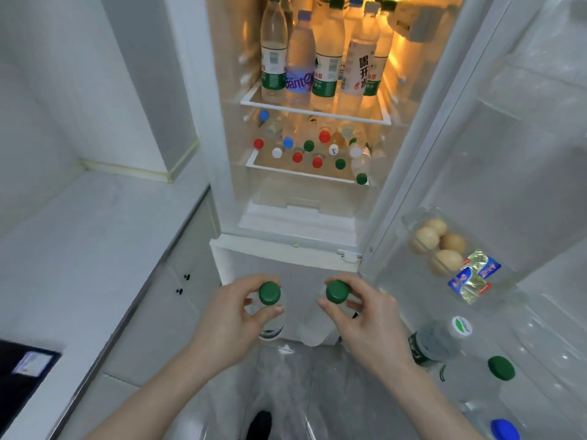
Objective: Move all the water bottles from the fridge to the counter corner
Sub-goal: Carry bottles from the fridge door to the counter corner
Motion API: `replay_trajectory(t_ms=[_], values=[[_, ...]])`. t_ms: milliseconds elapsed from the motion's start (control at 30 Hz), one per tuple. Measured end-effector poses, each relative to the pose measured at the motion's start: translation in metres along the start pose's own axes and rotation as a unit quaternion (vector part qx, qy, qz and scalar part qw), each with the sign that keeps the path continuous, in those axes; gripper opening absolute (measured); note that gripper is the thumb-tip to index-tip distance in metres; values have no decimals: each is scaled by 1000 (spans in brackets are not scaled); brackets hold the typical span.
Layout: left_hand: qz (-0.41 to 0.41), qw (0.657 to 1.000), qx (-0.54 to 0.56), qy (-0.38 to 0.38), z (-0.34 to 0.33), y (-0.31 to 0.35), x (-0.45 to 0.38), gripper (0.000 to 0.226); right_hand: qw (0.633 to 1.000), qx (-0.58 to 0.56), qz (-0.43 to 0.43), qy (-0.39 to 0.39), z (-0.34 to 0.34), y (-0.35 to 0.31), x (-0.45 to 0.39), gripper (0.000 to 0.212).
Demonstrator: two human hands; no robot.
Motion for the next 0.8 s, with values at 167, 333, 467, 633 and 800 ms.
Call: replay_trajectory(t_ms=[167,333,467,633,800], values=[[63,995,-16,79,-3,2,56,25,996,-32,36,-80,-1,4,10,28],[136,980,-30,140,-13,1,127,25,981,-59,72,-172,-11,4,40,24],[187,964,-24,189,-13,10,185,23,960,-60,103,-252,-22,-5,66,21],[227,940,-19,255,0,13,248,25,936,-53,158,-309,-48,-31,88,23],[263,898,-25,353,25,13,322,27,896,-57,237,-371,-93,-79,120,25]])
Point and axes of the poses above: each hand's wrist, its own x-axis away from the middle knuckle, its own z-axis out of the back of the hand, y = z × x, the point moved 1 cm from there along -x, towards the middle knuckle
